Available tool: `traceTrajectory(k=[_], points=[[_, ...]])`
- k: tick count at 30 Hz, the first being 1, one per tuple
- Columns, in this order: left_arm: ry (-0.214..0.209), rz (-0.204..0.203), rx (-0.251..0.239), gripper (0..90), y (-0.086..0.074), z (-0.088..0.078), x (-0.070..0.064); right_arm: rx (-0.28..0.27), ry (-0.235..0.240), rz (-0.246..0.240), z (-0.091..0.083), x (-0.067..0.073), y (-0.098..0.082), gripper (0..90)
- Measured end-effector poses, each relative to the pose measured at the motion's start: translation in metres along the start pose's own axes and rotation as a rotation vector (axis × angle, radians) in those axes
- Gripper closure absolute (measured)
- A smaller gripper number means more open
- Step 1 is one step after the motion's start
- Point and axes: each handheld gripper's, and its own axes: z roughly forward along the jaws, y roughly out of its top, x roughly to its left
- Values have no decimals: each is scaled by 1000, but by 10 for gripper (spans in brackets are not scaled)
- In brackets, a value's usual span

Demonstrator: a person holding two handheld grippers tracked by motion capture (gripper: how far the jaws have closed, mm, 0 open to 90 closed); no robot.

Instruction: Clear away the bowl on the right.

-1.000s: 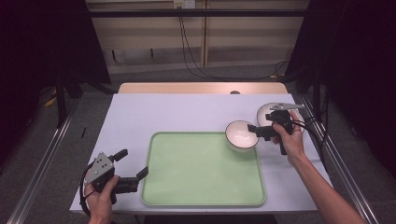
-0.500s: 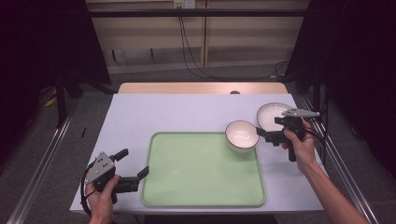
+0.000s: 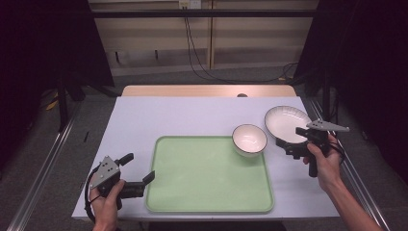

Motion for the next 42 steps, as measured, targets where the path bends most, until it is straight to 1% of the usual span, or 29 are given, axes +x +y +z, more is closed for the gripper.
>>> traceTrajectory(k=[2,4,6,11,13,15,16,18,19,20,21,22,24,25,27,29,30,32,34,35,36,38,39,42], points=[[2,-2,-2,17,0,-1,0,-7,-1,2,-5,1,-3,28],[-5,2,-2,17,0,-1,1,-9,-8,1,-10,3,-7,28],[-4,-3,-5,17,0,-1,1,-11,-13,7,-15,5,-11,28],[2,-4,-6,17,0,-2,0,-20,-6,10,-28,11,-21,28],[4,-6,-6,17,0,-2,0,-21,-12,10,-33,12,-24,28],[7,-8,-6,17,-1,-2,0,-23,-19,19,-42,12,-28,28],[7,-7,-6,17,0,-2,0,-23,-19,19,-42,12,-28,28],[8,-5,-6,17,0,-3,0,-27,-23,28,-48,13,-32,28],[8,-6,-6,17,0,-3,0,-27,-16,29,-53,15,-36,28],[8,-8,-6,17,0,-2,0,-27,-16,29,-53,15,-36,28],[9,-6,-6,17,0,-2,0,-30,-24,29,-56,17,-38,28],[9,-5,-6,17,0,-3,0,-35,-19,31,-62,20,-42,28],[10,-7,-6,17,-1,-3,-1,-31,-22,29,-64,22,-44,28],[8,-2,-7,17,0,-4,0,-30,-29,34,-67,24,-48,28],[7,-5,-12,17,-1,-4,-1,-19,-37,31,-69,26,-53,28],[11,-9,-14,17,-1,-5,-1,-23,-37,32,-71,27,-56,28],[10,-12,-18,17,-1,-5,0,-34,-38,50,-75,28,-60,28],[10,-13,-20,17,-1,-4,0,-40,-42,55,-77,28,-62,29],[11,-12,-20,17,-1,-5,0,-40,-49,48,-80,29,-66,28],[13,-14,-22,17,-1,-5,-1,-44,-63,50,-81,29,-69,29],[14,-14,-23,17,-1,-5,-1,-63,-61,49,-83,29,-71,29],[14,-13,-19,17,-1,-5,-1,-73,-60,43,-84,30,-72,29],[14,-13,-20,17,-1,-5,-1,-96,-65,44,-85,29,-75,28],[20,-12,-19,17,-1,-6,-1,-98,-63,43,-87,29,-77,28]])
